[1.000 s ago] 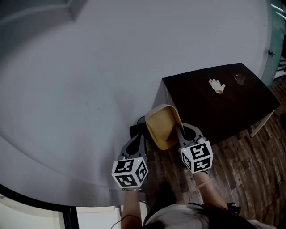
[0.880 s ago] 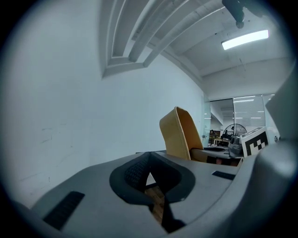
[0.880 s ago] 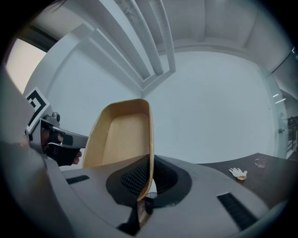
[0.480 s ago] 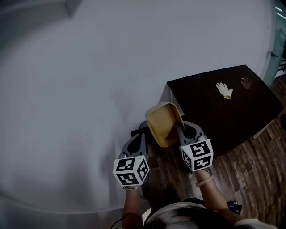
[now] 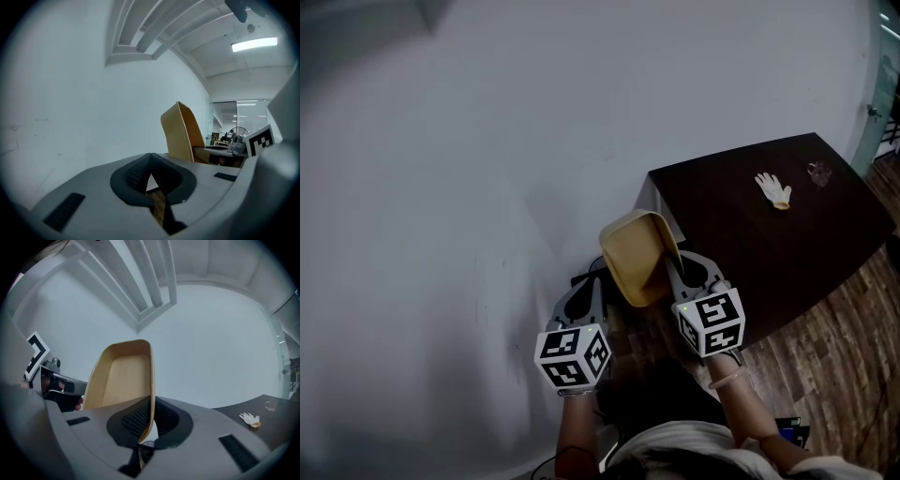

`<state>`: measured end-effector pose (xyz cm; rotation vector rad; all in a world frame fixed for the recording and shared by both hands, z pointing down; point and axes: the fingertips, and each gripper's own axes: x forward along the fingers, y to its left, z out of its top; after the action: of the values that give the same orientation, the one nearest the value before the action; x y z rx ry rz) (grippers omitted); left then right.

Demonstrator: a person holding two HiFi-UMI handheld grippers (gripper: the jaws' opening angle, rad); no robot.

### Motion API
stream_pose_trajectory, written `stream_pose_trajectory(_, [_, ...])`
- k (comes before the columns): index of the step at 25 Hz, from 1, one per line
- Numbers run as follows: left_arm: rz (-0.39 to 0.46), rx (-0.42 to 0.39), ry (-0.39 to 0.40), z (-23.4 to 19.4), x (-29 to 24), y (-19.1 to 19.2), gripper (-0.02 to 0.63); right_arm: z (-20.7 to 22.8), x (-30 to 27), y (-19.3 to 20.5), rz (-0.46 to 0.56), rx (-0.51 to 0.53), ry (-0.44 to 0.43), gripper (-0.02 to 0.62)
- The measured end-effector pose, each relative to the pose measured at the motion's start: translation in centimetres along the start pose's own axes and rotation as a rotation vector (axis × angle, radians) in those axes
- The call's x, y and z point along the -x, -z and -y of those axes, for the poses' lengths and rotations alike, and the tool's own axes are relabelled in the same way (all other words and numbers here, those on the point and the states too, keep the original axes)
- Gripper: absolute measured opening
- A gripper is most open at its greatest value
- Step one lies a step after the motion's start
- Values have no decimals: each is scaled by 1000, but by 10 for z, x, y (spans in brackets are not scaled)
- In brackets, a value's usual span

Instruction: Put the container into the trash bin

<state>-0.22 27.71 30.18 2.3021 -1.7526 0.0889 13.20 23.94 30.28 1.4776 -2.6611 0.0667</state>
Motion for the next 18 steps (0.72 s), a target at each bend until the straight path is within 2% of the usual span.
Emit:
stream_pose_trajectory(7, [-15, -2, -20, -28, -67, -7, 20, 32, -65, 5, -7, -18, -11, 7])
stream_pose_trajectory(18, [-51, 4, -53, -90, -202, -25, 20, 83, -204, 9, -18, -61, -55, 8])
